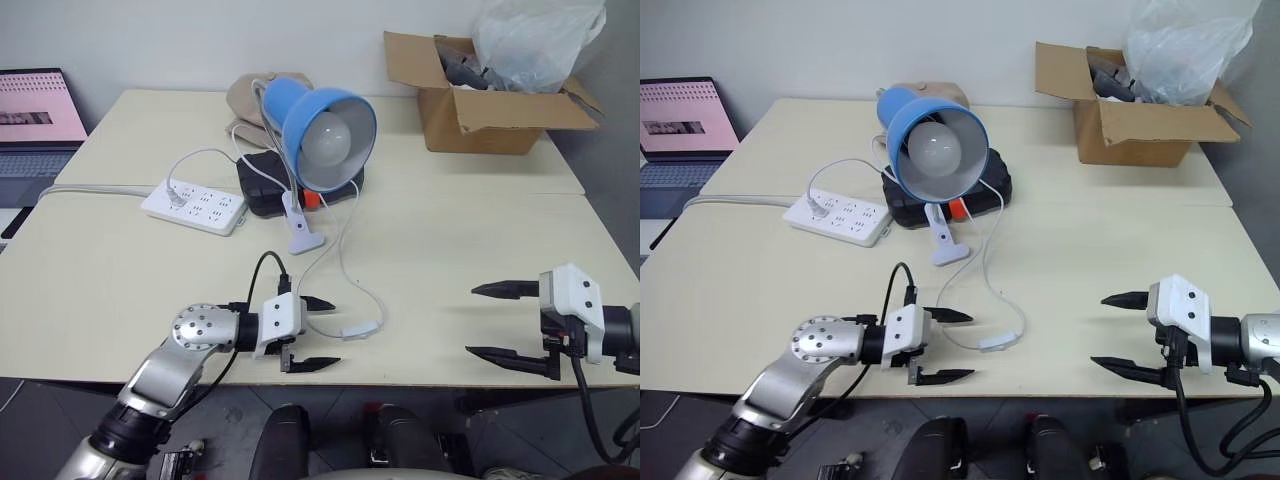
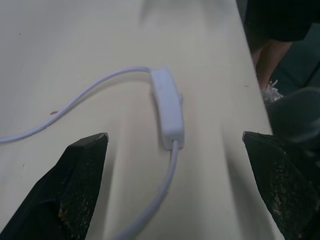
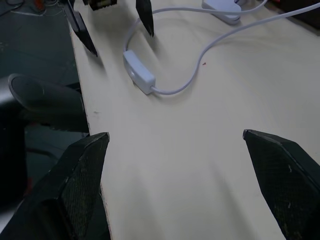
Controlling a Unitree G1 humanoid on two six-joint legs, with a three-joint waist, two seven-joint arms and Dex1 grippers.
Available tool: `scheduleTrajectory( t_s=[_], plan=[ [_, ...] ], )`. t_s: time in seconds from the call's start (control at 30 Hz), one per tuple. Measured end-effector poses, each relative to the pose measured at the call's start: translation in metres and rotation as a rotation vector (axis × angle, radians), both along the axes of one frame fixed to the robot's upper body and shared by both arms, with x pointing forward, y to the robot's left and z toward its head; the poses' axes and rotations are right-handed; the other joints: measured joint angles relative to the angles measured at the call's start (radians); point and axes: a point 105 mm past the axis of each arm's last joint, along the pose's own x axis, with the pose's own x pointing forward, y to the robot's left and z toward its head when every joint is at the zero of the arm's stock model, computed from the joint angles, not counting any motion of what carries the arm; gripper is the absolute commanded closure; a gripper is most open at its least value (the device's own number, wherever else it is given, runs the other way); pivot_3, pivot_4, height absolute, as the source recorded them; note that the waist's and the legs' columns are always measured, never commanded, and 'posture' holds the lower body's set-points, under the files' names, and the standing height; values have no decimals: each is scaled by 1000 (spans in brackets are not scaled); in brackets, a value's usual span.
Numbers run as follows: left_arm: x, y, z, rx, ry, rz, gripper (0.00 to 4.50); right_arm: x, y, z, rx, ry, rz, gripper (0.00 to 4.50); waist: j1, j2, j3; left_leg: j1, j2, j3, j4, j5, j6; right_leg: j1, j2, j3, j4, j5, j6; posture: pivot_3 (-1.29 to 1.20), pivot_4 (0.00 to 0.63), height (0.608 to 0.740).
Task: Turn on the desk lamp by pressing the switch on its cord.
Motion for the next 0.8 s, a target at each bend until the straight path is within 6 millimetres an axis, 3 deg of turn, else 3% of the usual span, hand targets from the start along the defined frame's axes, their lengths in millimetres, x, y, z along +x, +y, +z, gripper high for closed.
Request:
scheduleTrajectory(
  t_s=[0.4, 0.5, 0.8],
  plan=[
    [12, -15, -12, -9, -11, -15, 32, -2, 3, 2, -8, 2, -14, 0, 3, 0, 0, 0, 0, 0, 1, 0, 0, 0, 0, 0, 0, 1, 1, 0, 150, 740],
    [13, -17, -13, -12, -9, -20, 434, -2, 4, 3, -10, 1, -12, 0, 3, 0, 0, 0, -1, 0, 1, 0, 0, 1, 0, 0, 0, 1, 1, 0, 150, 740],
    [8, -28, -17, -16, -2, -49, 2291, -3, 6, 3, -15, -6, -8, 0, 4, 0, -1, 0, -1, -1, 2, 0, 0, 1, 0, 0, 0, 1, 2, 0, 150, 740]
  ],
)
